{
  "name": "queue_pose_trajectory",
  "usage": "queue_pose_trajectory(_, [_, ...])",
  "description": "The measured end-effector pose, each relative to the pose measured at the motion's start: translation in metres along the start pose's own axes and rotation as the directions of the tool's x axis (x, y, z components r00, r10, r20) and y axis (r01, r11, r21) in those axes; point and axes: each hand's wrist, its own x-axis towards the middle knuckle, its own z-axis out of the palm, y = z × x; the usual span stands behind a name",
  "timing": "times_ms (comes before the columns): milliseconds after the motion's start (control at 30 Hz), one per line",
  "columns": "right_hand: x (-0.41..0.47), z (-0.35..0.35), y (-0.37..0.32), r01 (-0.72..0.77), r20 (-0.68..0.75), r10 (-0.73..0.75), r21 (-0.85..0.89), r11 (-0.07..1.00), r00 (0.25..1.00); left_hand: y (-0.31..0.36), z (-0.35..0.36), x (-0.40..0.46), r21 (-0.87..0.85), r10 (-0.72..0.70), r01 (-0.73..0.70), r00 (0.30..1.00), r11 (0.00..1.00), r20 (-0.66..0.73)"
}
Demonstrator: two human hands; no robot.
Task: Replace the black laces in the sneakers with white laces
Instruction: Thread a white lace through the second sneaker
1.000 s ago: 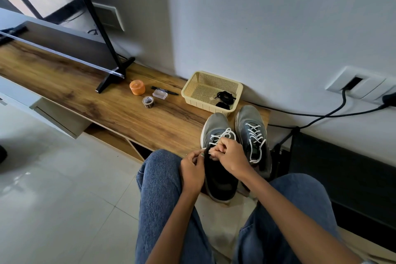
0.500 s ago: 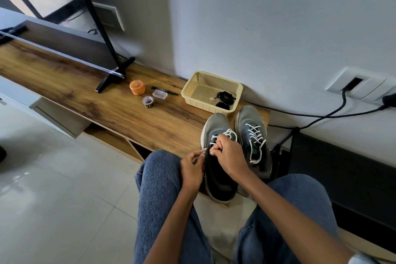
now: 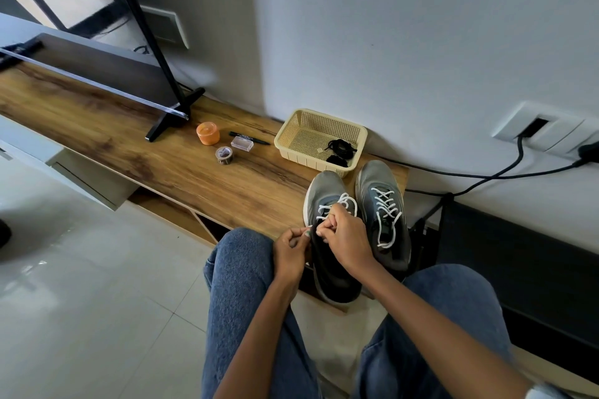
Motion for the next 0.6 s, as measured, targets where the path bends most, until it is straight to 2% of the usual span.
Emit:
queue_pose_trajectory(100, [-0.002, 0.003, 0.001, -0.031, -0.032, 0.032, 0.036, 0.999, 0.999, 0.001, 0.003, 0.001, 0.014, 0.011, -0.011, 0.999, 1.000, -0.033])
queue_pose_trajectory(200, [-0.006, 0.005, 0.001, -0.054, -0.092, 0.061, 0.078, 0.995, 0.994, 0.000, 0.004, 0.003, 0.100, 0.065, -0.061, 0.997, 0.993, -0.030])
queue_pose_trajectory(433, [-0.015, 0.001, -0.005, -0.084, -0.132, 0.096, 0.099, 0.992, 0.987, -0.002, 0.003, 0.002, 0.162, 0.105, -0.111, 0.993, 0.981, 0.047])
queue_pose_trajectory(600, [-0.023, 0.004, -0.008, -0.115, -0.173, 0.131, 0.101, 0.988, 0.976, -0.006, 0.003, 0.005, 0.302, 0.163, -0.190, 0.980, 0.934, 0.114])
